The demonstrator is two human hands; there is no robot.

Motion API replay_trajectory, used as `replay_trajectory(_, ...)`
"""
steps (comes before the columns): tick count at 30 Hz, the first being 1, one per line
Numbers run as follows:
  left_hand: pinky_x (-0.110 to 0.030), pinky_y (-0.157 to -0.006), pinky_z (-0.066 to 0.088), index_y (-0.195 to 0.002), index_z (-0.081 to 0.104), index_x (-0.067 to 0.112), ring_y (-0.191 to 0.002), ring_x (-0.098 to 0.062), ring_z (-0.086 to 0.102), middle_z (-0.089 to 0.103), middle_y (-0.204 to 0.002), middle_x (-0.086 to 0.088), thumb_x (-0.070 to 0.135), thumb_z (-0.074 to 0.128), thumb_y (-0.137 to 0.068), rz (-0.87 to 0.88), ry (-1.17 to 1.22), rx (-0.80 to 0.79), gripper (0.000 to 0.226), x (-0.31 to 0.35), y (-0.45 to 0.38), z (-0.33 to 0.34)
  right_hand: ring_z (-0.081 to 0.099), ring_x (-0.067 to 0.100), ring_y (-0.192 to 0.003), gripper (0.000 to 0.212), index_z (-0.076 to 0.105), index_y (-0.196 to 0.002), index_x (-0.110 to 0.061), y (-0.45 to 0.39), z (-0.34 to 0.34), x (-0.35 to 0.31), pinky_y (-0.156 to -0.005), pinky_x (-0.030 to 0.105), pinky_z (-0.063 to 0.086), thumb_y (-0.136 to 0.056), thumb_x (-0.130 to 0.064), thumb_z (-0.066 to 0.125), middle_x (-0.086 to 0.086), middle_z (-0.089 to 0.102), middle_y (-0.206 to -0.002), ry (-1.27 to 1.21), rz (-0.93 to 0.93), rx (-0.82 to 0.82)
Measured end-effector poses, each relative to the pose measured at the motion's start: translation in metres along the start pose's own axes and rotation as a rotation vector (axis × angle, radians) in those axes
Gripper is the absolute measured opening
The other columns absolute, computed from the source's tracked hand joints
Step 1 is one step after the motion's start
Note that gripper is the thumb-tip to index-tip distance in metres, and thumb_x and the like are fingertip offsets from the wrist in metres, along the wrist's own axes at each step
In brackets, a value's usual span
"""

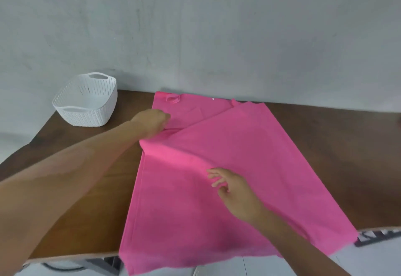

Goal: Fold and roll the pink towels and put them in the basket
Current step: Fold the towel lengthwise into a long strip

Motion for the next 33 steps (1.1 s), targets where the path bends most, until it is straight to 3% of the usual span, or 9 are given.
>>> replay_trajectory(3,-0.033,-0.073,0.04,-0.103,0.058,0.011,-0.097,-0.03,0.059,0.06,-0.106,-0.011,0.014,0.051,-0.097,-0.031,0.028,-0.017,0.01,0.022,-0.03,0.007,0.066,0.004,-0.094,0.059,0.062,-0.128,-0.021,-0.026,-0.032,0.029,-0.085,0.012,0.047,-0.083,0.012,0.043,-0.011,0.068,-0.112,0.014,0.003,0.005)
replay_trajectory(9,-0.036,-0.084,0.048,-0.116,0.059,0.016,-0.113,-0.028,0.057,0.058,-0.12,-0.006,0.028,0.066,-0.092,-0.073,0.075,-0.084,0.028,0.049,-0.086,0.031,0.065,0.002,-0.096,0.06,0.063,-0.125,-0.026,-0.063,-0.088,0.086,-0.084,0.013,0.048,-0.085,0.015,0.044,-0.016,0.069,-0.108,0.017,0.008,0.0)
replay_trajectory(16,-0.037,-0.079,0.047,-0.09,0.061,0.018,-0.097,-0.028,0.059,0.059,-0.098,-0.002,0.02,0.073,-0.086,-0.128,0.193,-0.059,0.013,0.051,-0.096,0.051,0.061,-0.004,-0.104,0.054,0.064,-0.126,-0.023,-0.108,-0.128,0.137,-0.097,0.015,0.046,-0.089,0.012,0.046,-0.014,0.068,-0.113,0.102,-0.013,0.015)
replay_trajectory(20,-0.031,-0.078,0.043,-0.083,0.064,0.014,-0.087,-0.019,0.055,0.052,-0.088,0.009,0.013,0.075,-0.082,-0.015,0.323,0.015,0.012,0.06,-0.083,0.053,0.049,0.011,-0.127,0.054,0.06,-0.134,-0.018,-0.15,-0.136,0.149,-0.112,0.025,0.035,-0.087,0.007,0.05,-0.004,0.059,-0.132,0.302,-0.107,0.025)
replay_trajectory(22,-0.033,-0.081,0.046,-0.081,0.065,0.019,-0.084,-0.014,0.051,0.053,-0.087,0.01,0.017,0.066,-0.084,0.0,0.33,0.0,0.003,0.064,-0.078,0.054,0.041,0.016,-0.136,0.058,0.054,-0.141,-0.016,-0.177,-0.138,0.146,-0.118,0.029,0.029,-0.087,0.006,0.051,0.0,0.051,-0.143,0.379,-0.17,-0.003)
replay_trajectory(25,-0.041,-0.077,0.05,-0.078,0.063,0.018,-0.08,-0.021,0.056,0.057,-0.086,0.005,0.017,0.048,-0.08,-0.04,0.311,-0.027,0.015,0.061,-0.075,0.061,0.028,0.021,-0.147,0.07,0.038,-0.154,-0.017,-0.217,-0.135,0.14,-0.12,0.026,0.015,-0.088,0.006,0.049,0.003,0.035,-0.159,0.491,-0.23,-0.064)
replay_trajectory(28,-0.04,-0.08,0.051,-0.085,0.065,0.021,-0.086,-0.023,0.06,0.056,-0.091,0.007,0.012,0.056,-0.083,-0.109,0.325,-0.04,0.012,0.058,-0.075,0.061,0.02,0.021,-0.152,0.078,0.029,-0.158,-0.019,-0.251,-0.126,0.14,-0.122,0.033,0.016,-0.087,0.008,0.046,0.002,0.025,-0.164,0.616,-0.266,-0.13)
replay_trajectory(31,-0.036,-0.082,0.05,-0.089,0.064,0.024,-0.092,-0.021,0.059,0.052,-0.092,0.011,0.02,0.068,-0.085,-0.149,0.322,-0.03,0.007,0.06,-0.078,0.061,0.029,0.024,-0.147,0.07,0.037,-0.154,-0.017,-0.274,-0.121,0.143,-0.121,0.038,0.019,-0.089,0.005,0.048,0.005,0.039,-0.156,0.695,-0.276,-0.163)
replay_trajectory(33,-0.037,-0.08,0.051,-0.086,0.06,0.025,-0.09,-0.019,0.058,0.052,-0.092,0.012,0.025,0.071,-0.084,-0.166,0.314,-0.041,0.011,0.058,-0.081,0.064,0.046,0.026,-0.131,0.052,0.054,-0.14,-0.016,-0.282,-0.122,0.145,-0.116,0.036,0.023,-0.09,0.0,0.051,0.006,0.056,-0.135,0.743,-0.309,-0.162)
Point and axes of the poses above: each hand's wrist, its own y-axis away from the middle knuckle, its own z-axis out of the palm, x = y × z, the point moved 2 cm from there along -y, towards the middle knuckle
